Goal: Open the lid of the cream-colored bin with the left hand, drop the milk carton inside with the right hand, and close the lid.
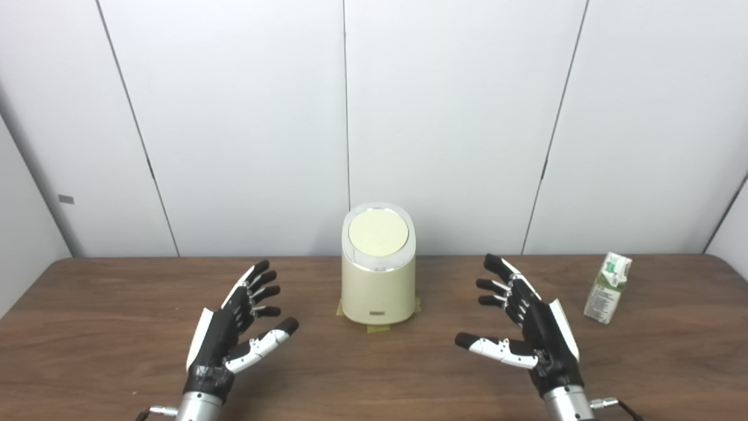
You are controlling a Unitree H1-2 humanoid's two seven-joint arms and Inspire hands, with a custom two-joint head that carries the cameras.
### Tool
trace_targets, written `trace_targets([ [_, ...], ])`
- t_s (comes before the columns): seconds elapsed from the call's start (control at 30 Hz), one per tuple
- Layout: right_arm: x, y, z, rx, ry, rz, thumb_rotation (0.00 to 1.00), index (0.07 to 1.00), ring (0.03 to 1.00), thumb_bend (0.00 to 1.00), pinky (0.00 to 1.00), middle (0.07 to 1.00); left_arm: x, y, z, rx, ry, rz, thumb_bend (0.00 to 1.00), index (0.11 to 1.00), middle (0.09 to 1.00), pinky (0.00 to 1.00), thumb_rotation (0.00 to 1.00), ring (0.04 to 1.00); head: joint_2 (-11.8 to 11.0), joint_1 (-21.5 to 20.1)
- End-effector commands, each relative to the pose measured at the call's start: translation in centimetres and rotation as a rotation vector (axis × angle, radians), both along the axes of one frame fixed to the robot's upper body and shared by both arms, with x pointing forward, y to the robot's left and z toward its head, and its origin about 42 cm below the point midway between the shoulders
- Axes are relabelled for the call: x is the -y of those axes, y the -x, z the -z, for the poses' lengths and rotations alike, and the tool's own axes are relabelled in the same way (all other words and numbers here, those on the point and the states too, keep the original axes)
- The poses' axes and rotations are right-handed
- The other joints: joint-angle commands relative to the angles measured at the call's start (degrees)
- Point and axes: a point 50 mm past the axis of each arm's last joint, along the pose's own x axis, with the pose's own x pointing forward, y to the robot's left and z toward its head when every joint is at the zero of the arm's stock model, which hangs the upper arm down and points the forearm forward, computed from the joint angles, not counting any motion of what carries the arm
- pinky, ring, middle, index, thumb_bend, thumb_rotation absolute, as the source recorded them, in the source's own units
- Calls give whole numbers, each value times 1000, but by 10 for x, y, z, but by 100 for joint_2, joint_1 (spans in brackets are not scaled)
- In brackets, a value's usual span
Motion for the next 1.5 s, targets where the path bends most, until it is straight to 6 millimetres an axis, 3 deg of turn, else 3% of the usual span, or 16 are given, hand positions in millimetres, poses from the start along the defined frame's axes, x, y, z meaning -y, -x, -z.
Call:
trace_targets([
  [0.0,-2,-7,-20,82,-3,-15,225,871,792,789,692,887,1,-8,-24,91,-8,10,779,924,888,695,301,833,0,0],
  [0.37,-2,-7,-19,81,-2,-11,245,870,784,804,686,883,0,-7,-23,89,-8,3,788,921,888,703,320,839,-26,14],
  [0.53,-2,-8,-18,82,1,-11,246,870,787,792,687,882,11,-9,-30,107,-17,-68,798,911,878,789,341,847,-64,39],
  [0.77,-3,-12,-16,81,-15,-16,243,882,786,784,687,888,41,-33,-71,106,-48,-181,786,973,962,963,363,965,-113,85],
  [1.1,-7,-12,-19,96,-15,-13,253,882,775,786,678,885,76,-87,-146,124,-164,-181,968,1000,1000,1000,379,1000,-112,96],
  [1.23,-7,-12,-19,100,-13,-10,260,886,781,781,685,888,88,-103,-162,137,-262,-216,1000,1000,1000,966,418,1000,-89,56],
  [1.47,-10,-12,-22,108,-25,0,249,885,774,776,661,882,96,-127,-182,135,-493,-224,1000,1000,1000,1000,409,1000,-64,36],
])
